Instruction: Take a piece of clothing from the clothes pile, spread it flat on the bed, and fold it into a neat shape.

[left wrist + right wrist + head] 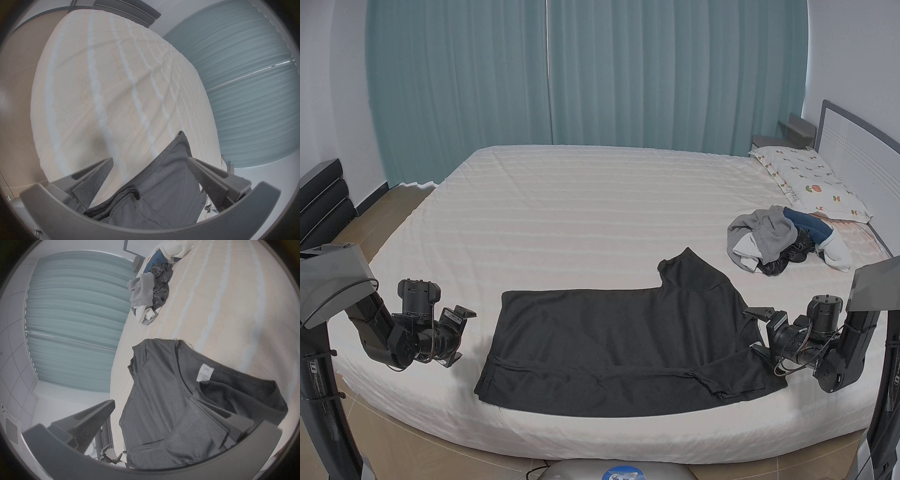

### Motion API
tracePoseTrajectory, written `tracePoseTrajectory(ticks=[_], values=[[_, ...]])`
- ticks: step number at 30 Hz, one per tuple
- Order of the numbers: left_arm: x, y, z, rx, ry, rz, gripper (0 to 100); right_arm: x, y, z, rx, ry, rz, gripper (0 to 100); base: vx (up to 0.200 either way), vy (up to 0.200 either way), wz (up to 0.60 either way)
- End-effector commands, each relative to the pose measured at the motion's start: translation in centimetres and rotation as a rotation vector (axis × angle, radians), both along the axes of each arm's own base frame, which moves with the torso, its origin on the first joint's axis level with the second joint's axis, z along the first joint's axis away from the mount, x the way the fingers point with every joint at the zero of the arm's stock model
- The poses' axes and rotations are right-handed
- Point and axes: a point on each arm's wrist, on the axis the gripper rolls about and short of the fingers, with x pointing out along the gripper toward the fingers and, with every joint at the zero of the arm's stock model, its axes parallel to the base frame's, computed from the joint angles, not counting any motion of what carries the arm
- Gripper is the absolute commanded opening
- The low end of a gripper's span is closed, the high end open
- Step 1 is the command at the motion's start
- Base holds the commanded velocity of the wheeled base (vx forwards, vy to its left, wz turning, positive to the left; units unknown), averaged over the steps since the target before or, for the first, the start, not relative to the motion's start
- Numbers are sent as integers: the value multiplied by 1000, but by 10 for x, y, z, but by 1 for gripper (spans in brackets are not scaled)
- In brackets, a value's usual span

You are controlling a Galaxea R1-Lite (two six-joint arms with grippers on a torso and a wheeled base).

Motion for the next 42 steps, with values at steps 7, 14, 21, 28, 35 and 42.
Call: tracePoseTrajectory(ticks=[7,14,21,28,35,42], values=[[-1,-1,-2,4,7,-3,100,0,2,-1,-2,2,5,100,143,0,0],[-1,-1,-2,3,8,-2,100,0,2,-1,-3,2,4,100,0,0,0],[0,-1,-1,1,5,0,100,0,2,-1,-4,2,6,100,0,0,0],[0,-1,-1,0,5,-1,100,0,2,-1,-4,2,6,100,0,-143,0],[-2,-2,-1,0,6,-4,100,0,3,-1,-5,1,8,100,0,-200,0],[-2,-7,3,-2,-3,-17,100,1,3,-1,-5,0,8,100,0,0,0]])
